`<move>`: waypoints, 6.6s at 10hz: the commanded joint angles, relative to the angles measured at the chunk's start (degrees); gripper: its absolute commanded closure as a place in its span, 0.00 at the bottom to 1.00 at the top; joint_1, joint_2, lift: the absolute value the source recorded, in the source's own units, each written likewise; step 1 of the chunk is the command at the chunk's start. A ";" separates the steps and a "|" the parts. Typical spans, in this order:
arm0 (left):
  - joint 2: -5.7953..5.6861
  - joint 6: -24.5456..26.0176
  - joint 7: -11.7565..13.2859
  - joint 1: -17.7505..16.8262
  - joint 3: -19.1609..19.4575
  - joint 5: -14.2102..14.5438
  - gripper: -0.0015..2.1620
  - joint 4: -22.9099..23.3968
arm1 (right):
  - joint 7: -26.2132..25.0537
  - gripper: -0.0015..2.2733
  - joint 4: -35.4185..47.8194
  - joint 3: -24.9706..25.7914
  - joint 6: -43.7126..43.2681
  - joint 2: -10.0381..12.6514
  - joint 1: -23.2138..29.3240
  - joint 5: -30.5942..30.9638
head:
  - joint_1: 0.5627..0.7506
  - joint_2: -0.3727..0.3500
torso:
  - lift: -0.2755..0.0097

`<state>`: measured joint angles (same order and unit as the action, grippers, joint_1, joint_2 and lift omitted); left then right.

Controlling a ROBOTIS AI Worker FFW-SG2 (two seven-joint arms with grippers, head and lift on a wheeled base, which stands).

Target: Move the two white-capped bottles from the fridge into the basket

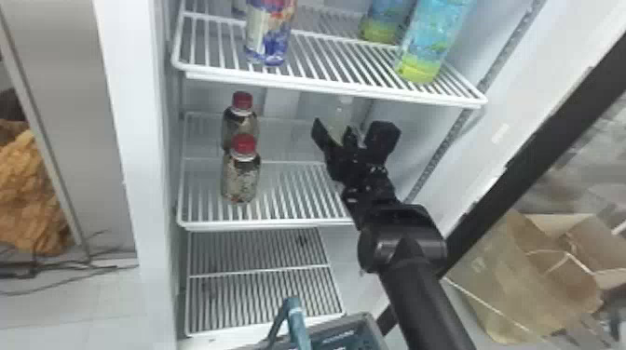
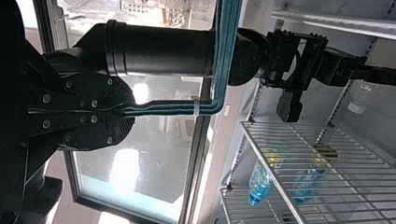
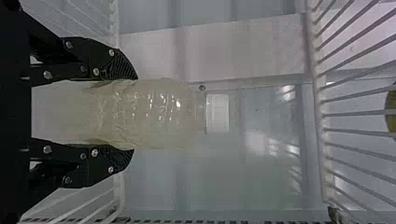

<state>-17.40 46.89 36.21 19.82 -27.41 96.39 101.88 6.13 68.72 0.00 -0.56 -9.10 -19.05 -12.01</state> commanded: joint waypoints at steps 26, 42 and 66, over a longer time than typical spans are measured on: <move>0.17 -0.62 0.26 1.13 1.48 0.39 0.52 0.00 | 3.89 0.33 82.94 15.20 34.59 4.35 59.12 -9.35 | 0.70 0.03 | 0.05; 0.08 -0.62 0.35 1.55 1.48 0.05 0.52 0.00 | 5.65 0.29 99.65 22.62 90.64 7.08 62.78 -13.47 | 0.70 0.03 | 0.05; 0.17 -1.05 0.35 1.55 1.25 -0.07 0.52 0.00 | 1.43 0.13 68.18 10.85 0.98 7.34 61.65 -5.58 | 0.70 0.03 | 0.05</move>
<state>-17.24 45.84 36.54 21.37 -26.17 96.35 101.88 7.57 137.46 11.35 0.54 -1.74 42.62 -18.14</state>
